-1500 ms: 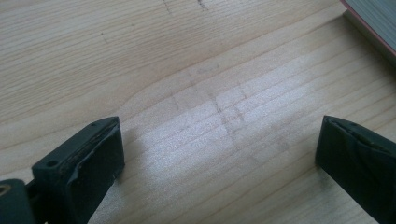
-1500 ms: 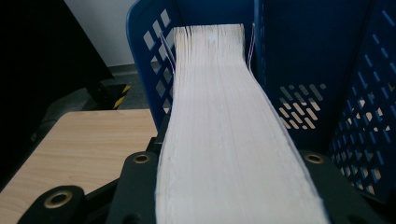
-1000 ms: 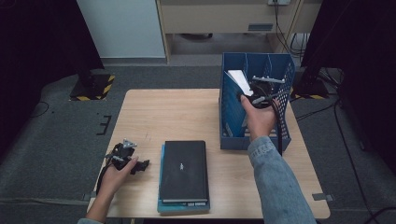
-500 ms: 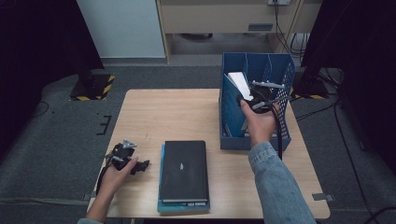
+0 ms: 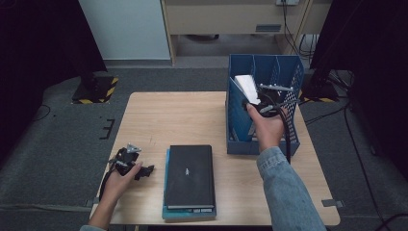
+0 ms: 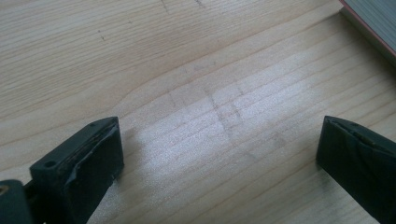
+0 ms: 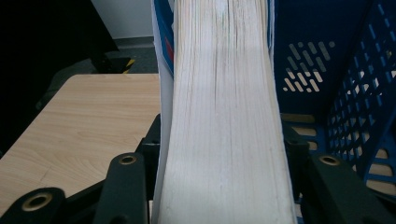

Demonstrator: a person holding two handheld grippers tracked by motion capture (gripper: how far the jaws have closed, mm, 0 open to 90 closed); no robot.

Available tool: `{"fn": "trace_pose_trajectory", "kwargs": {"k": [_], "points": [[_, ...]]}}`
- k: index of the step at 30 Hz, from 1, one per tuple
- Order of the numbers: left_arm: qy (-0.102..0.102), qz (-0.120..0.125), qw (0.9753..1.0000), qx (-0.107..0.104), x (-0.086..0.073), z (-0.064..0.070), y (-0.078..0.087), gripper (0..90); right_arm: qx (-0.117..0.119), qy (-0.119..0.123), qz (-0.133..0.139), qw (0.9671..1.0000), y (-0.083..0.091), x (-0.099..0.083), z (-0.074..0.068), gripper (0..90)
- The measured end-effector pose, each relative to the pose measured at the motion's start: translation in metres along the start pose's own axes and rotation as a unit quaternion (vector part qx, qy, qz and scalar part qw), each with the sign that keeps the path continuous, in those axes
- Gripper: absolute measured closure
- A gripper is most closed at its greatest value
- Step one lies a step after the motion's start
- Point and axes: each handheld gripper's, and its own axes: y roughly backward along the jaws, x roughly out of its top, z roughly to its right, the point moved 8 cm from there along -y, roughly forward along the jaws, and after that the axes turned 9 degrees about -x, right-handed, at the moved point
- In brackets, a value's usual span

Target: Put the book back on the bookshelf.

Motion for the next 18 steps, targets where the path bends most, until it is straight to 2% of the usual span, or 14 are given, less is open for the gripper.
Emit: {"fn": "trace_pose_trajectory", "kwargs": {"k": [6,10,18], "points": [[0.000,0.000,1.0000,0.000,0.0000,0.0001,-0.0001,0.0,0.005,-0.005,-0.009,0.9999,-0.0025,0.0019,0.0006,48.9],[0.002,0.002,1.0000,0.000,0.0004,0.0002,-0.0004,0.0,0.011,-0.012,-0.005,0.9999,-0.0023,0.0066,-0.0020,47.3],[0.002,0.002,1.0000,0.000,0.0005,0.0003,-0.0005,0.0,0.010,0.000,-0.011,0.9999,-0.0066,0.0084,-0.0079,47.0]]}}
